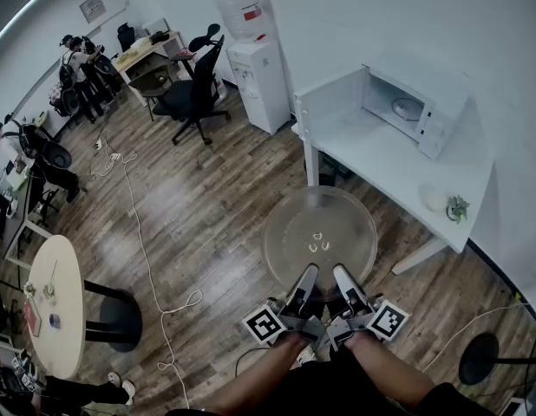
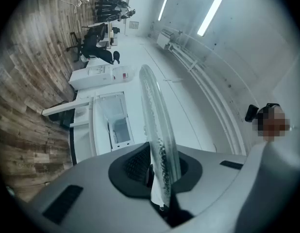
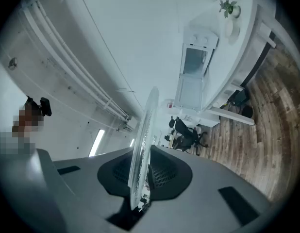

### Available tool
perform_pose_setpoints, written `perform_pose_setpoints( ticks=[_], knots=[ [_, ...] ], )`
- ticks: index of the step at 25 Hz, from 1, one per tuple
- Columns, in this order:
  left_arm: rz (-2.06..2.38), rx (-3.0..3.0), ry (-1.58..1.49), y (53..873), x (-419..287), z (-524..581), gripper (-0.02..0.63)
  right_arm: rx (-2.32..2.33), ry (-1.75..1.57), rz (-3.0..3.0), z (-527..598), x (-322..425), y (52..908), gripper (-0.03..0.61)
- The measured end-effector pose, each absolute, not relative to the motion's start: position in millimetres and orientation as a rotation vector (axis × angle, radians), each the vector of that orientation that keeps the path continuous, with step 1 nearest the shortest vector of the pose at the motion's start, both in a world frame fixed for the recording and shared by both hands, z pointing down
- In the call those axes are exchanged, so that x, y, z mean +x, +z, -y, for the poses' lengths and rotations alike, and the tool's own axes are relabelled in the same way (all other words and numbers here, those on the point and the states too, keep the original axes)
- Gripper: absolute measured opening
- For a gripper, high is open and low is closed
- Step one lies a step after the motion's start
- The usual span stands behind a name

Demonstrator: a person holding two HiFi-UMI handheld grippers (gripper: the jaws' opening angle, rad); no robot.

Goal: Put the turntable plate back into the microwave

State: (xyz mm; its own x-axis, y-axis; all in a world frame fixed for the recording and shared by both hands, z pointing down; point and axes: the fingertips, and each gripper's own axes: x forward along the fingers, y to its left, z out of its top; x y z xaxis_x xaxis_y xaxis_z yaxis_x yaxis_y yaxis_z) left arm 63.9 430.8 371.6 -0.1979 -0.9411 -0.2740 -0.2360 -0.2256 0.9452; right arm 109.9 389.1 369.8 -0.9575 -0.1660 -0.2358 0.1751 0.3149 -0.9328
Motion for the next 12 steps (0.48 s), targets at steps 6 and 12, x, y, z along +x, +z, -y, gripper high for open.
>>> perform_pose_setpoints(
  ticks=[6, 12],
  knots=[
    [1.435, 1.442, -1.45, 371.7, 64.8, -432.6, 0.051, 0.013, -1.686, -2.293, -390.5, 110.5, 369.0, 0.058],
    [1.44, 1.446, -1.434, 372.8, 65.0, -423.5, 0.051, 0.005, -1.696, -2.278, -381.2, 111.1, 370.8, 0.058]
  ],
)
